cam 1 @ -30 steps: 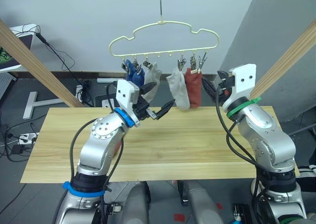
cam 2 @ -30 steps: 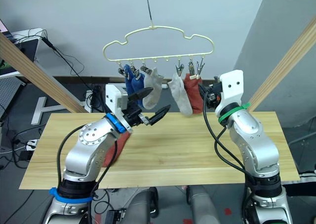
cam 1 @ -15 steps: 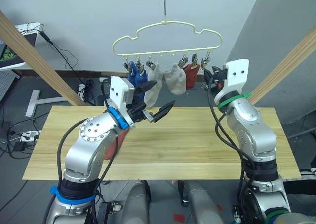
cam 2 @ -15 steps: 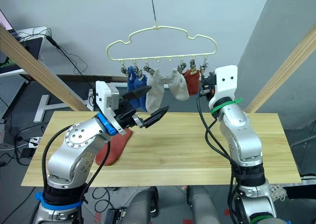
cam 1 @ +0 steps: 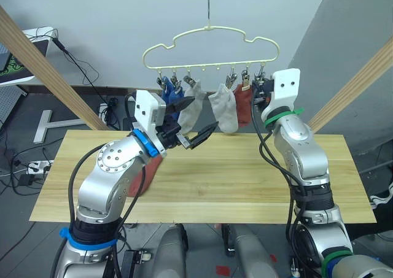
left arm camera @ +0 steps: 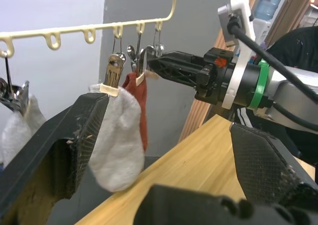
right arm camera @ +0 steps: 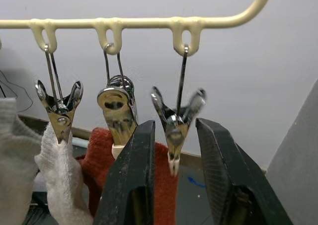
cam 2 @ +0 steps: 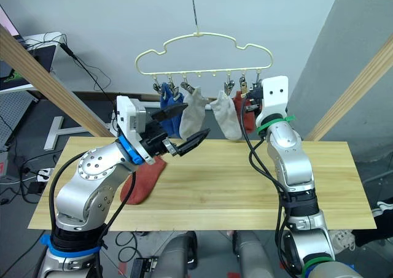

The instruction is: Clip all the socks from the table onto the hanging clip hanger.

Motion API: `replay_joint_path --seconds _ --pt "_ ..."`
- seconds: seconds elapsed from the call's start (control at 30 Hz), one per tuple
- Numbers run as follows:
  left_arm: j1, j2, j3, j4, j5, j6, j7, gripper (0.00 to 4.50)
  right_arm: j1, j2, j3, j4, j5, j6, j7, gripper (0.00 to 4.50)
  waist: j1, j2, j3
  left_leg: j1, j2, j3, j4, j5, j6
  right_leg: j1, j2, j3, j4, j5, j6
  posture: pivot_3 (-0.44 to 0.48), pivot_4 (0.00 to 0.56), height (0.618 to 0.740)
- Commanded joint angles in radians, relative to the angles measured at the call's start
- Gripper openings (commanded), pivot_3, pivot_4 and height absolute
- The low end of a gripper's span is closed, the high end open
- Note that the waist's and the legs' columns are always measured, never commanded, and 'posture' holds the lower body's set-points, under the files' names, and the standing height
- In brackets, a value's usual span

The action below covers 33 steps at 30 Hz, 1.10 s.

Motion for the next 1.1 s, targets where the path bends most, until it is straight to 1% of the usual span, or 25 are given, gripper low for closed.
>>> replay_joint_path --seconds 0.03,0.33,0.73,1.1 --pt "-0.015 0.008 0.015 -0.046 -0.022 -0.002 0.003 4.5 -0.033 0.012 -0.016 -0.009 -0.006 -0.041 -0.004 1.33 0.0 0.0 0.0 0.0 0.0 0.0 0.0 0.0 0.0 0.0 0.0 0.0 0.0 0.0 0.0 0.001 0.303 0.74" --pt "-0.043 0.005 0.009 -0.057 -0.038 0.012 0.015 4.5 -0.066 0.028 -0.035 0.036 0.003 -0.055 -0.008 1.33 0.006 0.0 0.0 0.0 0.0 0.0 0.004 0.0 0.0 0.0 0.0 0.0 0.005 0.0 0.0 0.007 0.308 0.74" --pt "-0.079 -0.002 0.009 -0.067 -0.054 0.038 0.031 4.5 -0.093 0.024 -0.028 0.075 -0.037 -0.092 -0.013 1.33 0.01 0.0 0.0 0.001 0.0 0.0 0.004 0.0 0.0 0.0 0.0 0.0 0.006 0.0 0.0 0.01 0.315 0.74" --pt "-0.088 0.0 0.007 -0.068 -0.064 0.042 0.039 4.5 -0.087 0.024 -0.027 0.081 -0.05 -0.102 -0.002 1.33 0.011 0.0 0.0 0.001 0.0 0.0 0.004 0.0 0.0 0.0 0.0 0.0 0.006 0.0 0.0 0.01 0.315 0.74"
